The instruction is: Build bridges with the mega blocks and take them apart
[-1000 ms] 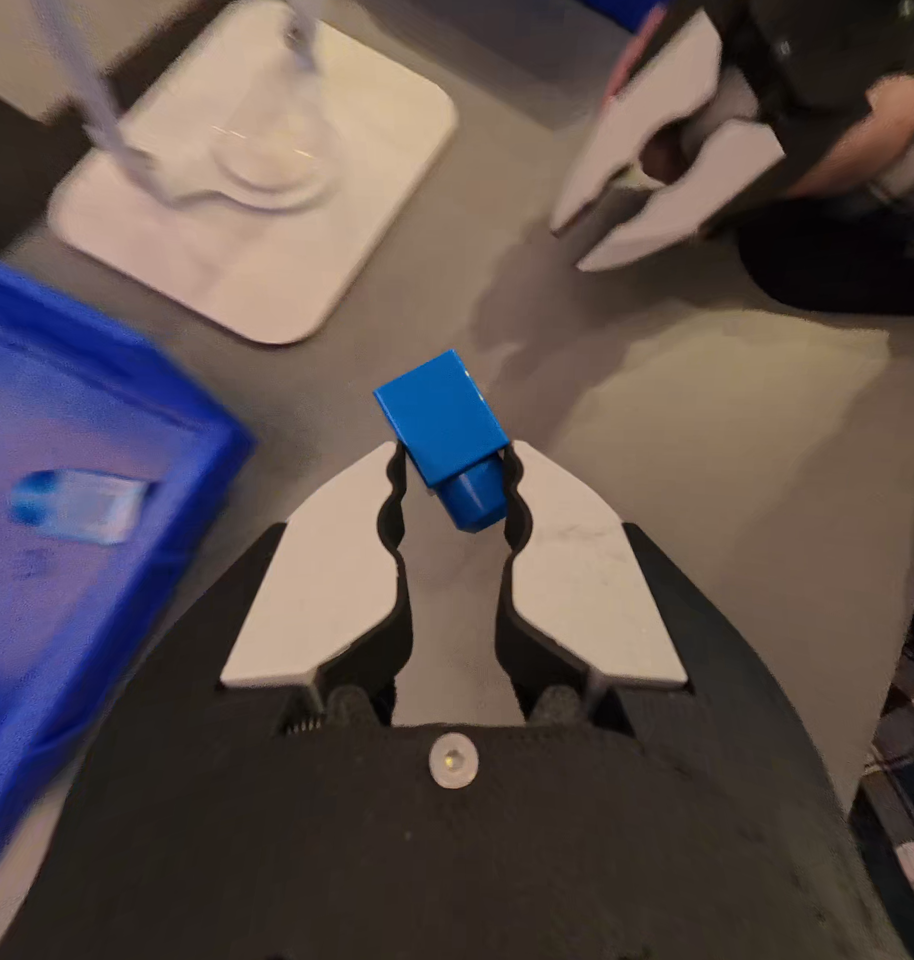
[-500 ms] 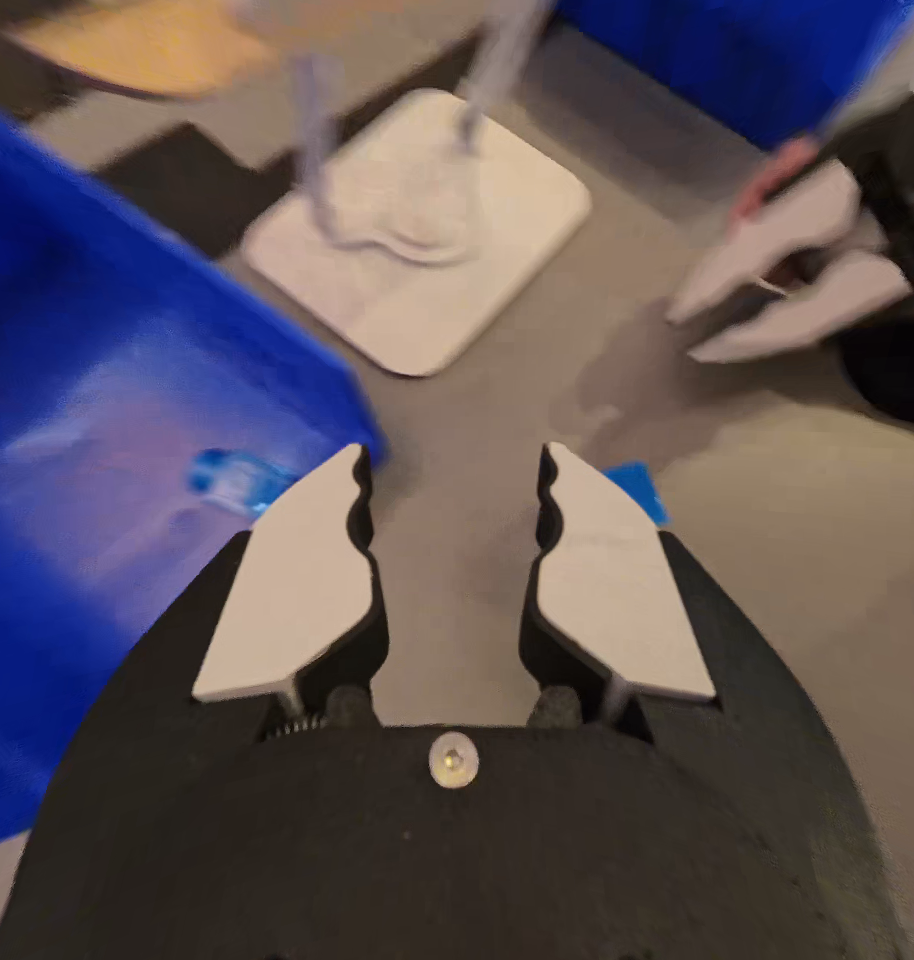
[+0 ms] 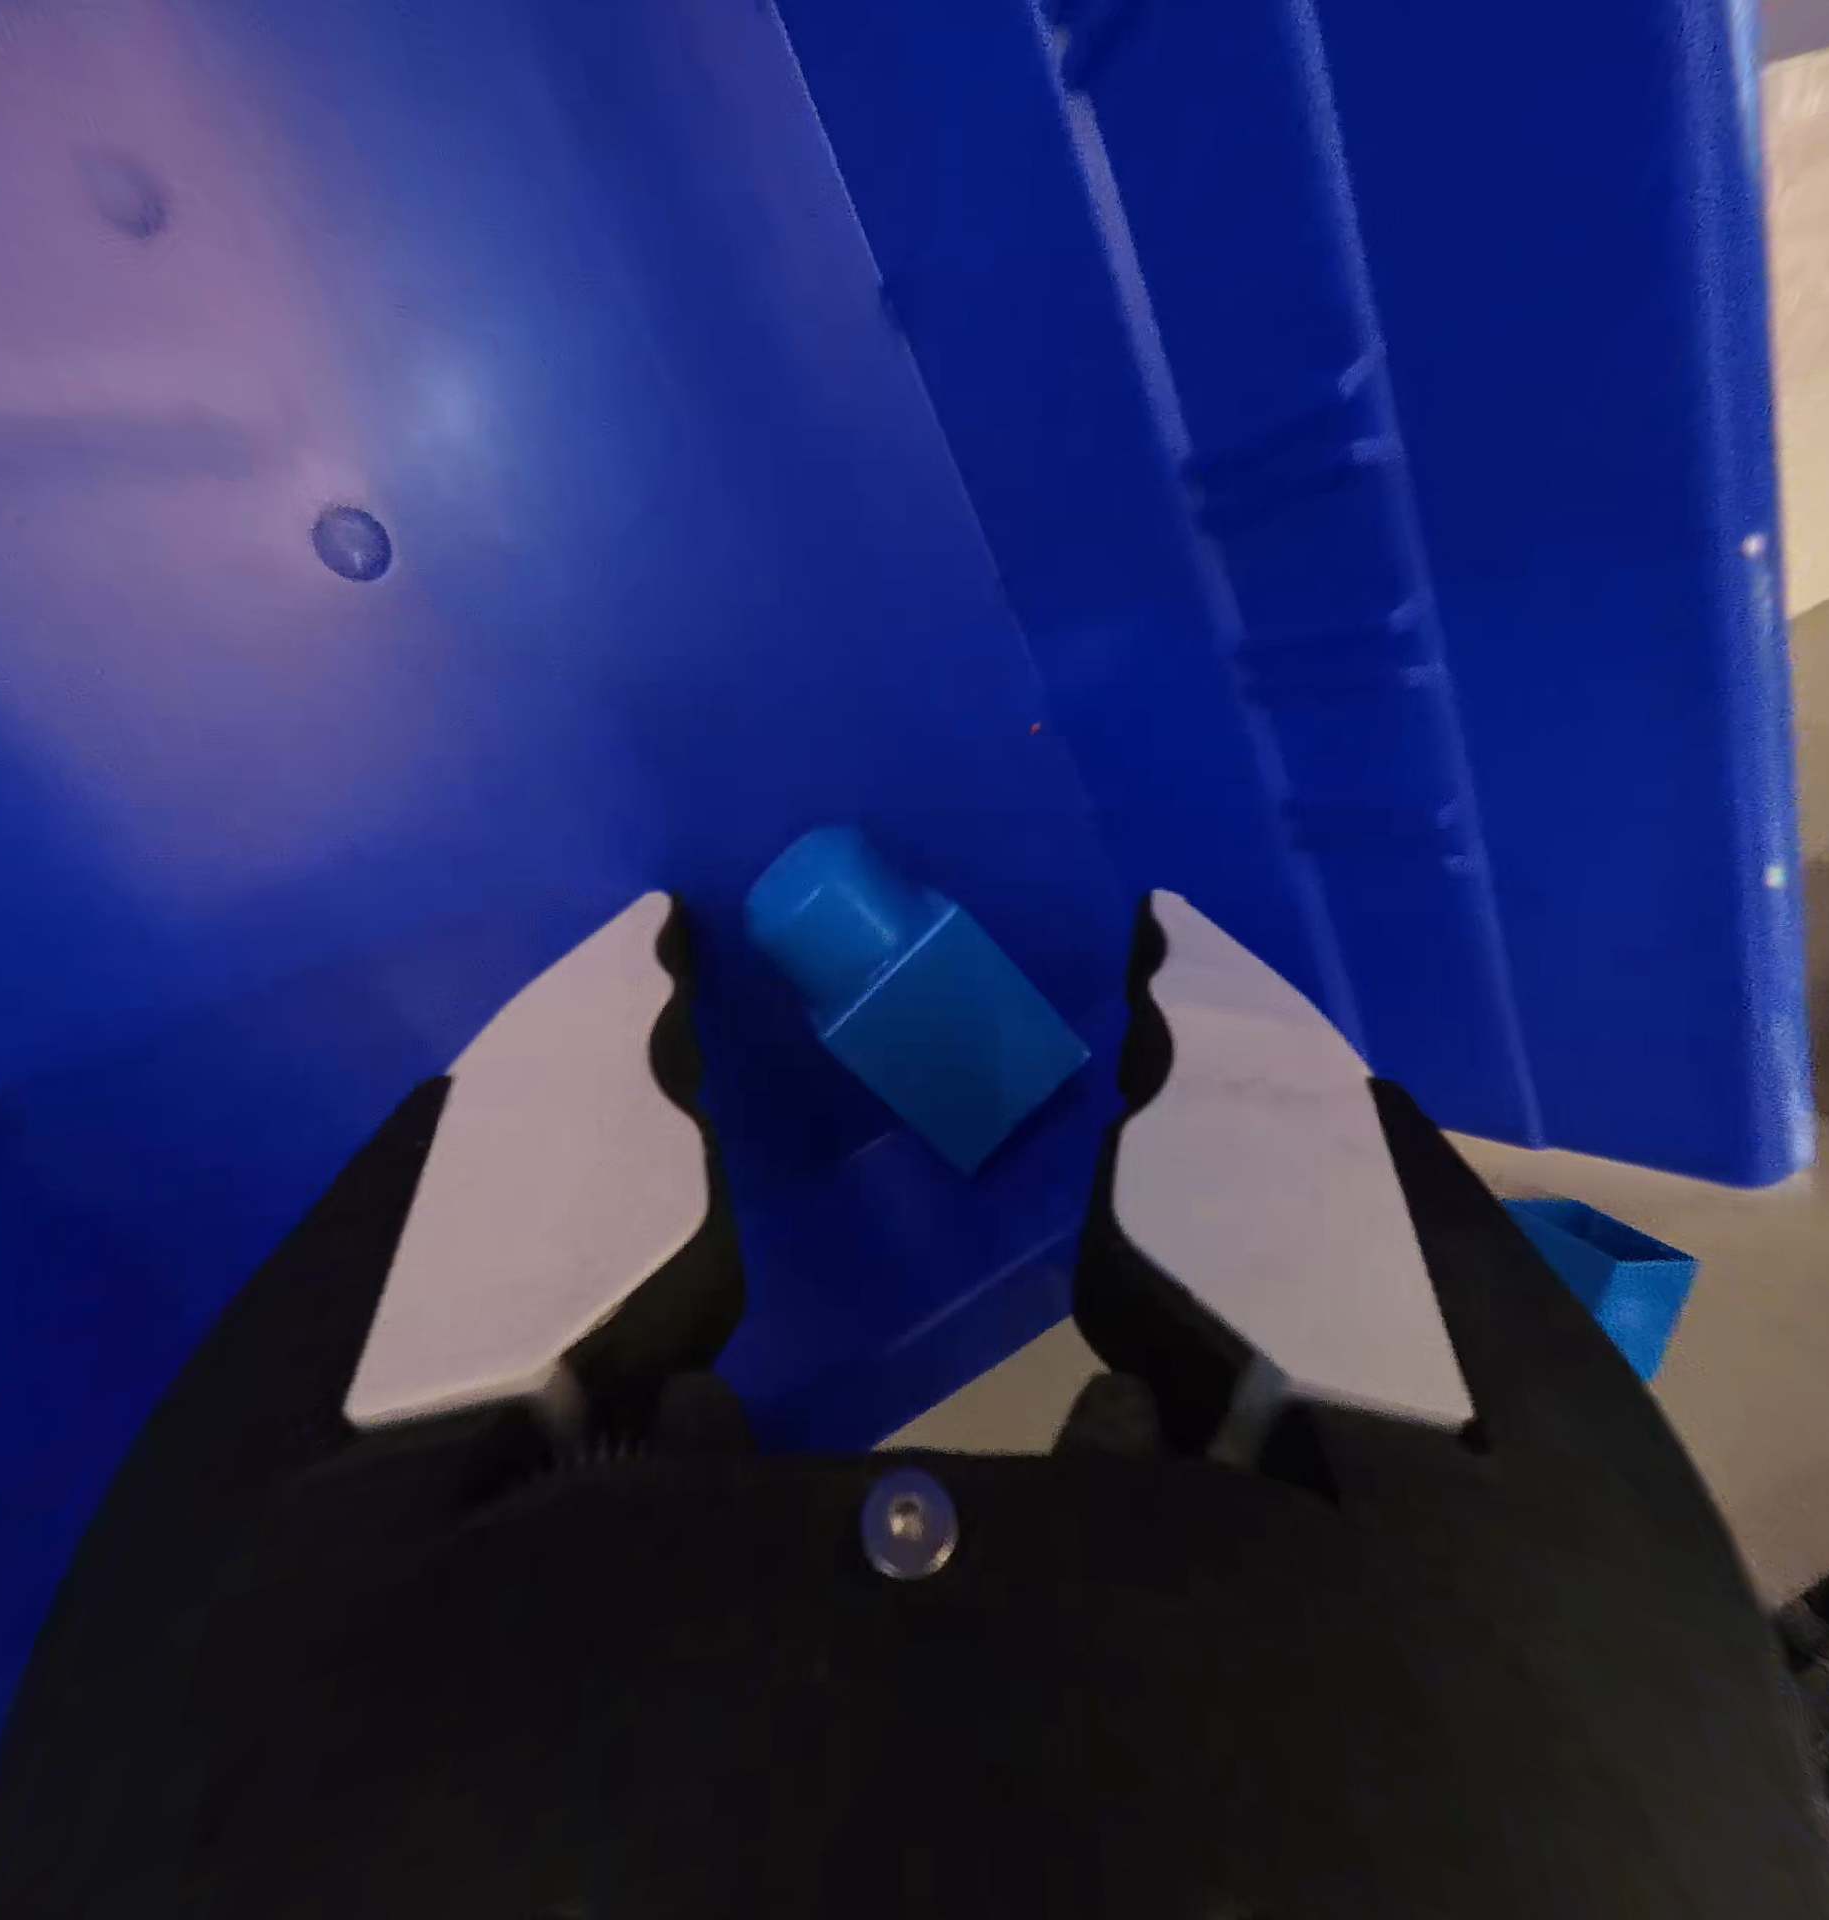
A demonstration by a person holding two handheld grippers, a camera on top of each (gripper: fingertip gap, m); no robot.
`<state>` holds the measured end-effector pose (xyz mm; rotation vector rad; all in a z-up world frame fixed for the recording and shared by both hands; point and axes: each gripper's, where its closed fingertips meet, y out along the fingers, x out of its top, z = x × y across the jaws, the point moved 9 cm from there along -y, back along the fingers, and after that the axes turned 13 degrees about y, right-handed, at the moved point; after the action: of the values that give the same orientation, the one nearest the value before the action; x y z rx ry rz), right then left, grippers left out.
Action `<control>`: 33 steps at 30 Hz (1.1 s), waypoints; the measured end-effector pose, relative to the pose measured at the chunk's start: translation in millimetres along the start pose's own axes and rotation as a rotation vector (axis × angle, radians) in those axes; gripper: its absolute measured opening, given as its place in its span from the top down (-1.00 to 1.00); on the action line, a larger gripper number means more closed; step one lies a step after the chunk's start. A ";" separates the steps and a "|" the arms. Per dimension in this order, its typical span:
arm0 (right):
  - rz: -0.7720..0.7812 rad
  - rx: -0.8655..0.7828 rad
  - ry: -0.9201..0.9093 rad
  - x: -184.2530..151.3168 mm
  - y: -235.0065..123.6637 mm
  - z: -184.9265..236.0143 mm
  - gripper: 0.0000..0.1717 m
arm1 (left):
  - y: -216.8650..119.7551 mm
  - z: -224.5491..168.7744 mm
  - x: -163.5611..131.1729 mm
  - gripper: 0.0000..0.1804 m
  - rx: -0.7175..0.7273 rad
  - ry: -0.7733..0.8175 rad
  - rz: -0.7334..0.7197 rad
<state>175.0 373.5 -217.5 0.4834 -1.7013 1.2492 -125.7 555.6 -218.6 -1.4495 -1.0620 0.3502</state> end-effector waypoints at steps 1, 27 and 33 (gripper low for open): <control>0.002 0.002 0.000 -0.2 0.3 0.0 0.81 | -0.4 0.9 1.7 0.21 -0.009 -0.006 0.009; 0.028 0.031 0.021 -4.0 5.6 -1.5 0.81 | -11.6 28.4 16.0 0.15 0.009 -0.052 0.150; 0.032 0.034 0.026 -4.2 6.3 -1.9 0.80 | -0.6 14.4 8.2 0.22 -0.014 -0.038 0.296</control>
<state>173.1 376.9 -224.3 0.4595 -1.6743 1.3043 -132.4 570.8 -218.1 -1.6210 -0.8801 0.5841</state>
